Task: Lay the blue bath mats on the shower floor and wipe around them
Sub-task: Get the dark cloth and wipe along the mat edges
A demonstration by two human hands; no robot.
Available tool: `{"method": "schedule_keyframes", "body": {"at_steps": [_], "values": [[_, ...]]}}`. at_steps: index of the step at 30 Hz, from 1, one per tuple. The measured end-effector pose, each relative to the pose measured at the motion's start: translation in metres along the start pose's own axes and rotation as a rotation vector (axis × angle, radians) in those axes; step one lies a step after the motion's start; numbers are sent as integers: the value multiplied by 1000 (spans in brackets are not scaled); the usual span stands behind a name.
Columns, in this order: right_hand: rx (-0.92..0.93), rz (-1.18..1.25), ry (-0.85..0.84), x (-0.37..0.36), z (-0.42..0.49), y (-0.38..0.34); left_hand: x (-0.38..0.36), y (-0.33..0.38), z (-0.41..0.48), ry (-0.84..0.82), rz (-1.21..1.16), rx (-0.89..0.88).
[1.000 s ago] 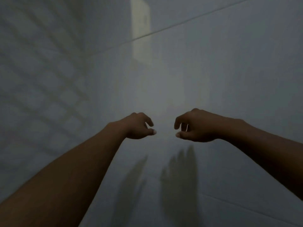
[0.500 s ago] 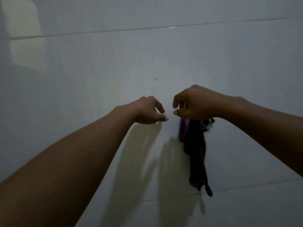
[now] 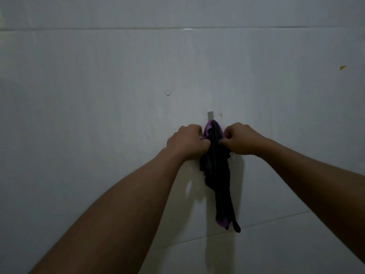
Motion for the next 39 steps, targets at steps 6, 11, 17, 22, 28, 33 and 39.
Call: {"method": "schedule_keyframes", "body": {"at_steps": [6,11,17,22,28,33,39], "values": [[56,472,207,58,10,-33,56,-35,0,293,-489,121],[191,591,139,67,12,-101,115,-77,-17,460,-525,220],[344,458,-385,-20,-7,-205,172,-124,-96,219,-243,359],[457,506,-816,-119,-53,-293,231,-187,-229,-52,114,778],[600,546,-1043,-211,-170,-423,315,-233,-432,23,374,1176],[617,744,-1213,-245,-282,-523,383,-201,-620,409,232,1437],[749,925,-1695,-243,-466,-617,429,-103,-777,1089,-25,1463]]}}
Point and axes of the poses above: each hand's wrist, its own z-axis towards the middle knuckle, its own x-axis out of the back of the hand, y = z × x, the point moved 9 cm from there along z, towards the middle knuckle, and after that the axes turned 5 degrees about -x, right-handed, at the moved point
